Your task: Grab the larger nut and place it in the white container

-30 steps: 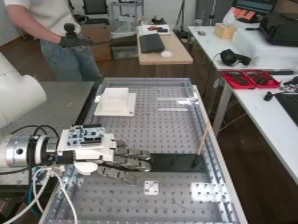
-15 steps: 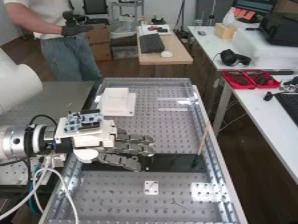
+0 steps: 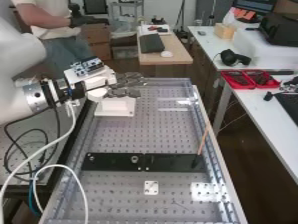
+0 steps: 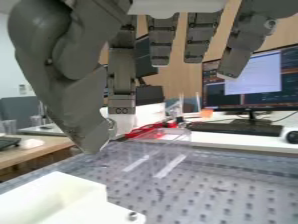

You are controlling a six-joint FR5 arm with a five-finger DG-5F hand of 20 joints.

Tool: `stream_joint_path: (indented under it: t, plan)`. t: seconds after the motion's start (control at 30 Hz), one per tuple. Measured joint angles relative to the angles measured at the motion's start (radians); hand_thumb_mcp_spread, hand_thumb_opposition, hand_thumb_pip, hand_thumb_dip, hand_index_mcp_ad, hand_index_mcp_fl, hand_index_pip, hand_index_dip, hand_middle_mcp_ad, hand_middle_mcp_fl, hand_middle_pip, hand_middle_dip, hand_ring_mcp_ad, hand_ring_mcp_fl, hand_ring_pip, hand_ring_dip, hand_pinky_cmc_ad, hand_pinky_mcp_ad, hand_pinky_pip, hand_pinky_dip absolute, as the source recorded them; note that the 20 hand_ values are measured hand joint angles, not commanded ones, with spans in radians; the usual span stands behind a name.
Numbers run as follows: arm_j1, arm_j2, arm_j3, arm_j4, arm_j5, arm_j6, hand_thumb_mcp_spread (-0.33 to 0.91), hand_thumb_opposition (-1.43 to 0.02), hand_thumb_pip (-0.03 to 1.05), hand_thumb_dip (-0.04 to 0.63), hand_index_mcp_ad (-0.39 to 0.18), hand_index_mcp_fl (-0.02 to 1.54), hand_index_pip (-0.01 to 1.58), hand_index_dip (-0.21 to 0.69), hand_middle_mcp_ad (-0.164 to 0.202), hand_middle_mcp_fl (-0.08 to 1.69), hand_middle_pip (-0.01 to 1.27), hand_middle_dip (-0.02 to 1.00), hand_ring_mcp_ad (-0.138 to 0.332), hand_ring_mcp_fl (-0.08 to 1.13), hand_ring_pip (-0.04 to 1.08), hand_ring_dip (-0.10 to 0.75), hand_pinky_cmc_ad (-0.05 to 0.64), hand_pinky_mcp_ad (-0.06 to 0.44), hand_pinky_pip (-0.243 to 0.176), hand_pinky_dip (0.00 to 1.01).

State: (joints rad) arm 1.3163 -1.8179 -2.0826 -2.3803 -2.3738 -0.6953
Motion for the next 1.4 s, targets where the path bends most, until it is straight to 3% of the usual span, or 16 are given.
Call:
stream_joint_path:
  t: [0.23,0.3,0.6,0.7,0.8,0.9,1.0,1.2,1.4]
  plan:
    - [0.12,-0.015,-0.004,-0.036,0.004,0.005,0.31,-0.94,0.73,0.188,-0.14,0.4,1.5,-0.04,0.059,0.0,0.13,0.19,0.138,0.0,0.1,0.087,0.316,0.281,-0.105,0.49]
    - [0.146,-0.024,-0.005,-0.042,0.012,0.004,0.32,-0.96,0.65,0.187,-0.143,0.45,1.5,-0.007,0.059,0.0,0.13,0.19,0.138,0.0,0.09,0.087,0.316,0.281,-0.105,0.49]
    - [0.248,-0.09,-0.012,-0.069,0.087,-0.027,0.32,-1.0,0.65,0.188,-0.143,0.46,1.5,0.037,0.058,0.03,0.13,0.2,0.138,0.0,0.1,0.096,0.316,0.281,-0.105,0.47]
    - [0.249,-0.093,-0.011,-0.075,0.099,-0.027,0.32,-1.01,0.65,0.188,-0.14,0.45,1.5,0.037,0.059,0.03,0.13,0.2,0.143,0.0,0.09,0.096,0.316,0.278,-0.105,0.47]
    - [0.244,-0.094,-0.002,-0.108,0.113,-0.044,0.35,-0.97,0.66,0.188,-0.154,0.33,1.49,0.037,0.059,0.04,0.13,0.2,0.143,0.0,0.1,0.096,0.318,0.281,-0.105,0.47]
    - [0.23,-0.093,0.011,-0.152,0.12,-0.066,0.36,-0.93,0.73,0.19,-0.168,0.13,1.32,0.005,0.058,0.02,0.13,0.2,0.143,0.0,0.1,0.093,0.318,0.281,-0.105,0.49]
    - [0.221,-0.09,0.016,-0.169,0.12,-0.072,0.34,-0.91,0.73,0.19,-0.166,0.03,1.13,-0.044,0.058,0.02,0.13,0.2,0.141,0.0,0.1,0.096,0.318,0.281,-0.105,0.53]
    - [0.209,-0.076,0.012,-0.169,0.126,-0.059,0.3,-0.9,0.75,0.188,-0.166,0.0,0.97,-0.101,0.058,0.03,0.12,0.2,0.141,0.0,0.1,0.093,0.316,0.281,-0.105,0.6]
    - [0.158,0.005,0.025,-0.203,0.137,-0.034,0.28,-0.88,0.78,0.19,-0.166,0.01,0.9,-0.12,0.058,0.02,0.12,0.2,0.141,0.0,0.1,0.096,0.325,0.281,-0.105,0.61]
